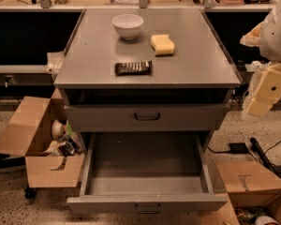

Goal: Place rxbar chocolate into middle drawer

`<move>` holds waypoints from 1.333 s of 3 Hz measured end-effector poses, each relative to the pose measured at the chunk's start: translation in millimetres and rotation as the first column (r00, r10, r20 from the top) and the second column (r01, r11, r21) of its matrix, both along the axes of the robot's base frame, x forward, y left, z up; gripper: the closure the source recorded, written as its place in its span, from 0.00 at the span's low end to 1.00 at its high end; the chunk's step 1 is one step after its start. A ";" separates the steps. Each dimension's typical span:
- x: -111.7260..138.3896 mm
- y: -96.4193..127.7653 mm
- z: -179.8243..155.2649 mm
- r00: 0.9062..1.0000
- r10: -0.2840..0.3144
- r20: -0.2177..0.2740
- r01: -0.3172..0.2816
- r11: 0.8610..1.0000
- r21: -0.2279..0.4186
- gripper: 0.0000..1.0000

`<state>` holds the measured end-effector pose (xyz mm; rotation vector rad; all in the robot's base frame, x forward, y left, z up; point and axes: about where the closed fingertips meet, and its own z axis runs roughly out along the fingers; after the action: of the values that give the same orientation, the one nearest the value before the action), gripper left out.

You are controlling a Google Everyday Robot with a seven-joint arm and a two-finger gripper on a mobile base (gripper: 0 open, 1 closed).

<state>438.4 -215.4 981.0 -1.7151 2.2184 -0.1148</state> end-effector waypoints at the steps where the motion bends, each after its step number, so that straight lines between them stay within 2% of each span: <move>1: 0.0 0.0 0.0 1.000 0.000 0.000 0.000 1.000 0.000 0.00; 2: 34.6 5.7 -2.5 0.998 0.054 0.020 -0.055 0.996 0.071 0.00; 3: 96.6 31.0 -11.9 0.985 0.164 0.044 -0.170 0.965 0.199 0.00; 4: 143.6 69.1 -25.9 0.968 0.245 0.061 -0.252 0.913 0.320 0.00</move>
Offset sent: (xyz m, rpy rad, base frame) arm 0.1201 0.0170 -0.0080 0.2570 -0.0492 0.1939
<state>582.0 -146.3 955.1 -1.7752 1.8566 0.2809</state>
